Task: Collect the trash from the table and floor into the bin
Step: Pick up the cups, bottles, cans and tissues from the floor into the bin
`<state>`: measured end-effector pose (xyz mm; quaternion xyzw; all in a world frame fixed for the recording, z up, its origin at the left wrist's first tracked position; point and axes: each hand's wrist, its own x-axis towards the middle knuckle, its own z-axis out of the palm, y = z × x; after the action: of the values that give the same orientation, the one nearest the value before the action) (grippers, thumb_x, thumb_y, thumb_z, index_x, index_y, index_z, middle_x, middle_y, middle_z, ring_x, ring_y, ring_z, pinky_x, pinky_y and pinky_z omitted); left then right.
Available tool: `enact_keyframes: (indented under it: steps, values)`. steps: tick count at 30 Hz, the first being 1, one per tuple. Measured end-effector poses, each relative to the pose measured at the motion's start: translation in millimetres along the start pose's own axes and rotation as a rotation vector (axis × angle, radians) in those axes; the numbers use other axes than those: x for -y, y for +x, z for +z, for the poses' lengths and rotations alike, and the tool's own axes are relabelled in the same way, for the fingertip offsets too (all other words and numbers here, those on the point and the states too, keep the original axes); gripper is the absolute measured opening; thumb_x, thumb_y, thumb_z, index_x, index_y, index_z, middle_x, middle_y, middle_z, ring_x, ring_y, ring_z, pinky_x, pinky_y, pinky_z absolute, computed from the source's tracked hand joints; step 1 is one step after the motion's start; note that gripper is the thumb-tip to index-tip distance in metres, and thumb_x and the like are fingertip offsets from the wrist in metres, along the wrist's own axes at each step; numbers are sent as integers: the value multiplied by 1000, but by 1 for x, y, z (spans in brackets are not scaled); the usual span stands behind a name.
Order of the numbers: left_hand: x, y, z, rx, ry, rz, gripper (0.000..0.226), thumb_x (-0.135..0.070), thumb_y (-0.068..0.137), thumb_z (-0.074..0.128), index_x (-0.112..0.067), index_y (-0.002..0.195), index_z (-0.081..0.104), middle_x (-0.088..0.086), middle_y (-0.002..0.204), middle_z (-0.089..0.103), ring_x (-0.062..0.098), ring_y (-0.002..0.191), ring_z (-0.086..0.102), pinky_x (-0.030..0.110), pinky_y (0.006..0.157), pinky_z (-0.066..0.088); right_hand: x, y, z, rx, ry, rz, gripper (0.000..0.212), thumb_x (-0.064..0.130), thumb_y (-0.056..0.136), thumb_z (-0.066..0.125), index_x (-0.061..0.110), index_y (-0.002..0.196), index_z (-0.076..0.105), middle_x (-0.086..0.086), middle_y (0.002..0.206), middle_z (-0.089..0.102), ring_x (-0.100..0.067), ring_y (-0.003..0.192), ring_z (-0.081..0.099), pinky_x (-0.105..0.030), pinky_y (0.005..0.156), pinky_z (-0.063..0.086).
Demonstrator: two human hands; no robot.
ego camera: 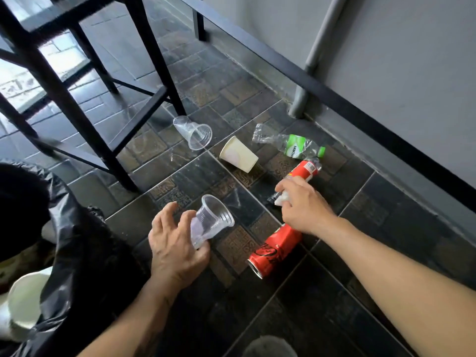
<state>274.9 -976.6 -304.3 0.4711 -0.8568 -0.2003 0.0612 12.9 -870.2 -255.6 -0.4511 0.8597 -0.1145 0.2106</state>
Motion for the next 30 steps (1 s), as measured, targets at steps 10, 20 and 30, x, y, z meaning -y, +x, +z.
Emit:
enact_keyframes:
  steps: [10,20,30]
  values:
    - [1,5,14,246,-99,-104,57,-28,78,55,-24,134,41,1,143,30,26,133,30,36,104,36,2,34,31,248,-729,-75,67,20,79,71,26,135,35,-14,142,24,-39,128,37,-44,86,48]
    - [15,-20,13,217,-53,-37,54,-27,74,59,-26,127,50,-6,123,31,15,95,31,30,82,41,9,36,45,245,-656,-61,42,11,84,66,14,122,48,-8,124,44,-36,113,55,-43,77,48]
    - [-16,25,-23,-140,-207,91,59,-28,66,65,-13,123,59,2,114,51,21,100,45,28,88,37,65,29,-5,-107,-298,-290,33,6,78,54,14,110,54,-5,114,50,-35,93,59,-36,62,37]
